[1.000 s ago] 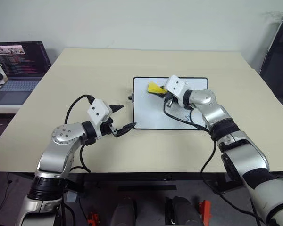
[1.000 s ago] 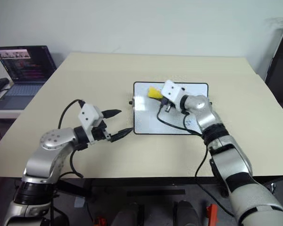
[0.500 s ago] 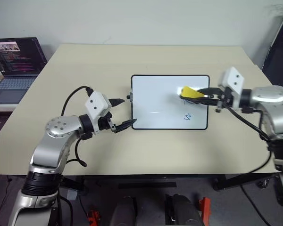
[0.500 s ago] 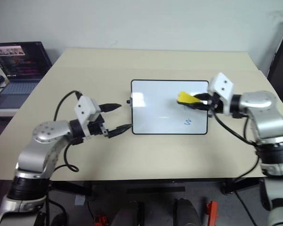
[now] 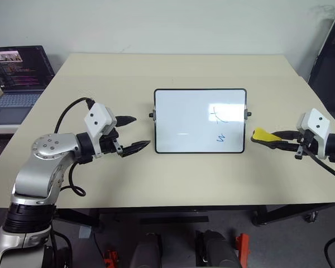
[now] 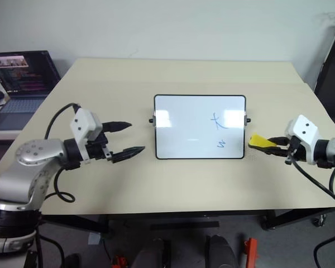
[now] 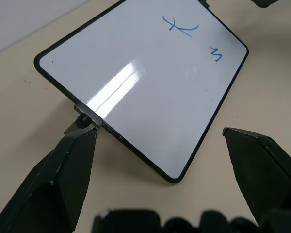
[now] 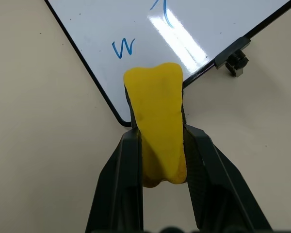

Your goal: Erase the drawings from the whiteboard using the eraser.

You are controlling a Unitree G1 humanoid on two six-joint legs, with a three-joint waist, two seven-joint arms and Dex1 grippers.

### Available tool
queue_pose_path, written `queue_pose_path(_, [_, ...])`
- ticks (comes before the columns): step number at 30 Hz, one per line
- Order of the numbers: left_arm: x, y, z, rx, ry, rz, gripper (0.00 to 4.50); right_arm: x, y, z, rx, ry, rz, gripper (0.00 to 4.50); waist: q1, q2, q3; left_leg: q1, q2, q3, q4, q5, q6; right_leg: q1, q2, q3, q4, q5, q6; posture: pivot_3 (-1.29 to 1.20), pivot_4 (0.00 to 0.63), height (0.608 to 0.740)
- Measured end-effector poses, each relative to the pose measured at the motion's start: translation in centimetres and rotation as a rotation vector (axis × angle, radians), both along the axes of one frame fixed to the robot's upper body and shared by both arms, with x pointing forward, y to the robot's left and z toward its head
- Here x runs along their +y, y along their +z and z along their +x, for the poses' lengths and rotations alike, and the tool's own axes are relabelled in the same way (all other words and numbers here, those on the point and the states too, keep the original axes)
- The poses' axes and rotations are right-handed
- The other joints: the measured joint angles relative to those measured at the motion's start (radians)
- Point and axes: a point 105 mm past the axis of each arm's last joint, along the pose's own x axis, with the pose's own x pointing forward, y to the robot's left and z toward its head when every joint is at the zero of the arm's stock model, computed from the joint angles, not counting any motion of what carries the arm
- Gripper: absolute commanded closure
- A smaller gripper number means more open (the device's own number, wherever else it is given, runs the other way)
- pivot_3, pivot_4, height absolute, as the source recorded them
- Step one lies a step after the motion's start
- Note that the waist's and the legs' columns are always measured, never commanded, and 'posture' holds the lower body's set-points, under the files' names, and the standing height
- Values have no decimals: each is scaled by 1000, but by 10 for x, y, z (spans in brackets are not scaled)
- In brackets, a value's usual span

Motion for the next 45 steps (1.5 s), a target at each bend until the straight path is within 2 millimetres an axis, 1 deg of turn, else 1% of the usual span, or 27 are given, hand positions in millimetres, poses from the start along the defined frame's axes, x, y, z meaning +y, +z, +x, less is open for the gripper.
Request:
queue_pose_path(4, [-4, -1, 1, 8, -14, 6, 0, 2, 5, 1, -26, 4, 0, 3667, 3, 0, 0, 0, 0, 0, 0, 0, 0, 0, 0, 0, 0, 0, 0, 0, 150, 740])
queue_pose_path(8, [-5, 1, 2, 1, -11, 5, 0, 0, 9, 3, -42, -3, -2, 3667, 2, 0, 0, 0, 0, 0, 0, 0, 0, 0, 0, 0, 0, 0, 0, 0, 150, 740])
queue_pose_path(12, [-4, 3, 3, -10, 0, 3, 0, -2, 16, 7, -72, -11, -5, 3667, 2, 0, 0, 0, 0, 0, 0, 0, 0, 1, 0, 0, 0, 0, 0, 0, 150, 740])
queue_pose_path(22, [-4, 4, 3, -15, 1, 3, 0, 0, 17, 9, -85, 0, -11, 3667, 2, 0, 0, 0, 0, 0, 1, 0, 0, 1, 0, 0, 0, 0, 0, 0, 150, 740])
queue_pose_path(23, [-4, 4, 3, -15, 2, 3, 0, 2, 19, 10, -95, 3, 0, 3667, 1, 0, 0, 0, 0, 0, 1, 0, 0, 1, 0, 0, 0, 0, 0, 0, 150, 740])
queue_pose_path(25, [-4, 4, 3, -16, 2, 3, 0, 14, 25, 17, -134, 21, 45, 3667, -2, 0, 0, 1, 0, 0, 1, 0, 0, 1, 0, 1, 1, 0, 0, 0, 150, 740])
queue_pose_path(27, [-5, 4, 3, -18, 0, 2, 0, 32, 32, 28, -188, 39, 102, 3667, -5, 0, 0, 2, 0, 0, 1, 0, 0, 1, 0, 1, 2, 1, 0, 0, 150, 740])
queue_pose_path(29, [-5, 4, 3, -18, 2, 0, 0, 46, 32, 43, -230, 13, 136, 3667, -5, 0, 0, 2, 0, 0, 1, 0, 0, 2, 0, 0, 2, 1, 0, 0, 150, 740])
queue_pose_path(31, [-5, 3, 3, -20, 5, 1, 0, 58, 27, 63, -265, -61, 175, 3667, -2, 0, 0, 1, 0, 0, 1, 0, 0, 2, 0, 1, 2, 1, 0, 0, 150, 740])
queue_pose_path(32, [-5, 3, 3, -22, 2, 1, 0, 61, 23, 70, -271, -92, 184, 3667, 0, 0, 0, 1, -1, 0, 1, 0, 0, 1, 0, 1, 1, 3, -3, 0, 150, 740])
queue_pose_path(34, [-4, 0, 3, -17, 7, 5, 0, 71, 15, 79, -276, -126, 200, 3668, 1, 0, 0, 0, -1, 0, 1, 0, 0, 1, 0, 0, 1, 4, -4, 0, 150, 740])
queue_pose_path(37, [-4, -2, 3, -16, 10, 9, 0, 91, 7, 88, -283, -122, 208, 3668, 4, 0, 0, 0, -1, -1, 1, 0, 0, 1, 0, 0, 1, 4, -4, 0, 150, 740])
queue_pose_path(39, [-4, -2, 3, -18, 13, 10, 0, 95, 5, 93, -293, -131, 204, 3668, 4, 0, 0, 0, -1, -1, 1, 0, 0, 1, 0, 0, 1, 4, -4, 0, 150, 740])
queue_pose_path(43, [-4, -2, 3, -19, 14, 10, 0, 93, 11, 101, -330, -145, 185, 3668, 2, 0, 0, 1, -1, -1, 1, 0, 0, 1, 0, 0, 2, 4, -4, 0, 150, 740])
queue_pose_path(45, [-4, -2, 4, -19, 14, 10, 0, 93, 10, 102, -343, -144, 169, 3668, 2, 0, 0, 1, -1, -1, 1, 0, 0, 1, 0, 0, 2, 4, -4, 0, 150, 740])
